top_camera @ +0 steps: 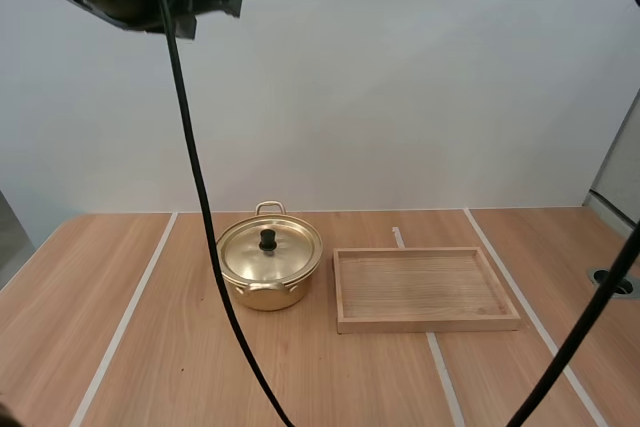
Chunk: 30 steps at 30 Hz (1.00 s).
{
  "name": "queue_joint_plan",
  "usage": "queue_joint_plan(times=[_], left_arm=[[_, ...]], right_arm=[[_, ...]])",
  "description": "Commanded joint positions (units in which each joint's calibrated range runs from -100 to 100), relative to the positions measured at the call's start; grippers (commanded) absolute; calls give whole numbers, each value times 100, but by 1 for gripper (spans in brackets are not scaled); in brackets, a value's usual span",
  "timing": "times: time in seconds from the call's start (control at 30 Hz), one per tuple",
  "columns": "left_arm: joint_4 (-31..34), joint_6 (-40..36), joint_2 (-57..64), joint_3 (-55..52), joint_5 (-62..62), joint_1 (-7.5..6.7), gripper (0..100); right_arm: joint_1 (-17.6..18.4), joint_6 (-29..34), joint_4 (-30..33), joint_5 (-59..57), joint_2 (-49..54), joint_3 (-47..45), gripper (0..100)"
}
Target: Open the pot, put the pineapple inside, and close it
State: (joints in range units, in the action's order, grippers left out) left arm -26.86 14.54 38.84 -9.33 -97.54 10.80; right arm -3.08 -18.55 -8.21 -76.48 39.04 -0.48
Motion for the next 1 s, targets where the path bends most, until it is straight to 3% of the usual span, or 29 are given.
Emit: queue_joint_plan(times=[0.0,0.43,0.97], left_arm=[[0,189,143,-601,613,26,0],[179,935,507,-3485,2930,26,0],[5,1772,507,-6214,5866,26,0]], right_arm=[[-22,28,-3,826,210,-699,0],[-22,-93,36,3632,807,-3584,0],[-22,-415,36,5307,929,-5871,0]])
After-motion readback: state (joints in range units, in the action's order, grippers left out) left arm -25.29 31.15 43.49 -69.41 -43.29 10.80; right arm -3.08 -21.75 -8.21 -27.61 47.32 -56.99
